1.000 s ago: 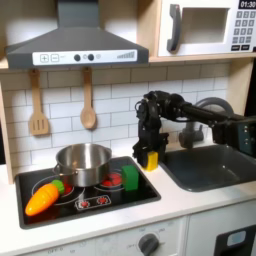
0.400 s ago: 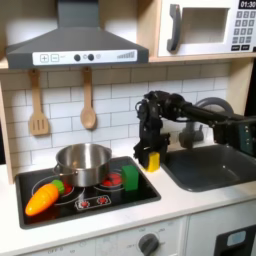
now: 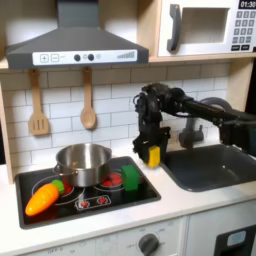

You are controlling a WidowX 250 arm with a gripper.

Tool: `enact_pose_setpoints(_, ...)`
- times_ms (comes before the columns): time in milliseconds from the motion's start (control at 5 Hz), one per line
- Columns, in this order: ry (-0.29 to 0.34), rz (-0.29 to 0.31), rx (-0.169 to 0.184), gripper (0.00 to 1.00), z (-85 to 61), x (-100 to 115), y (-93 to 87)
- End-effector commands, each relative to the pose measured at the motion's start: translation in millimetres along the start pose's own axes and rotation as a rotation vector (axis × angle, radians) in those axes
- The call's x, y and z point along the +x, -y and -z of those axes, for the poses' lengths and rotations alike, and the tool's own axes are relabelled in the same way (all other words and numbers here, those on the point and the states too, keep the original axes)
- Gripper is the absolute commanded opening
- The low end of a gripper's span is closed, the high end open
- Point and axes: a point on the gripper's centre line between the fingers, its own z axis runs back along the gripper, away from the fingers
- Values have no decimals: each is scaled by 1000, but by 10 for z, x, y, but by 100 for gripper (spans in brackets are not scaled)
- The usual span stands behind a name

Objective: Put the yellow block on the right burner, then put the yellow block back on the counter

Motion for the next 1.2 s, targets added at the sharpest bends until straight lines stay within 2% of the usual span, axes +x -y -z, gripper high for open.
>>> enact_pose_setpoints(0,10,-5,2,0,-114,-162,-64)
enact_pose_setpoints(400,17,-9,16,0,-224,-389,-185)
enact_pose_setpoints(1000,2,-32,44,0,-228,-529,-388)
